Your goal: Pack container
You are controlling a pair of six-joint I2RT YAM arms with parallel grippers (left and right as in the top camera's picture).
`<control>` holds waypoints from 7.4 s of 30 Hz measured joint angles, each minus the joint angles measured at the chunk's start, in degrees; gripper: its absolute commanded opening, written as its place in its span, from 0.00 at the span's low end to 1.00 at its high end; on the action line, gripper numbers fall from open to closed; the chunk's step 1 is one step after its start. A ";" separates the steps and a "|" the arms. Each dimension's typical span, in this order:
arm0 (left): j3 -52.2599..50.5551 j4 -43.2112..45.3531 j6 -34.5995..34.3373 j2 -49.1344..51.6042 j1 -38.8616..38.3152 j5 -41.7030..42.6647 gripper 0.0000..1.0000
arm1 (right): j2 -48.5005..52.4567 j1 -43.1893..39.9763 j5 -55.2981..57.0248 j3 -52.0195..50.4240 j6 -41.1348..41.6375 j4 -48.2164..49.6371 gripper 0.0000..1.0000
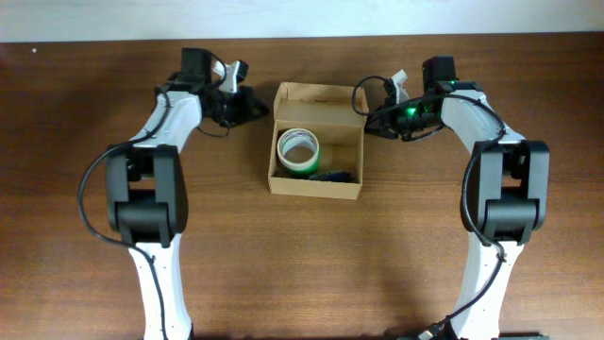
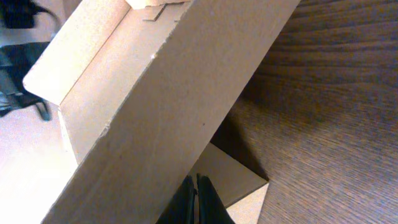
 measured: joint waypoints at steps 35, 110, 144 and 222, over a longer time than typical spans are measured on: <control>-0.17 27.61 -5.35 3.56 4.76 30.73 0.02 | 0.00 0.00 -13.05 0.04 0.04 10.12 0.04; -19.91 -17.62 18.27 -29.40 -13.38 -28.06 0.02 | -22.05 19.28 40.04 -8.50 -3.23 -23.06 0.04; 4.74 -33.83 24.55 -58.36 -0.50 -48.61 0.33 | -54.99 4.44 56.78 28.61 -2.69 -45.99 0.05; -48.83 -23.19 21.92 -94.90 -0.50 -58.21 0.99 | -129.68 -1.51 64.94 -89.31 -3.17 16.76 0.99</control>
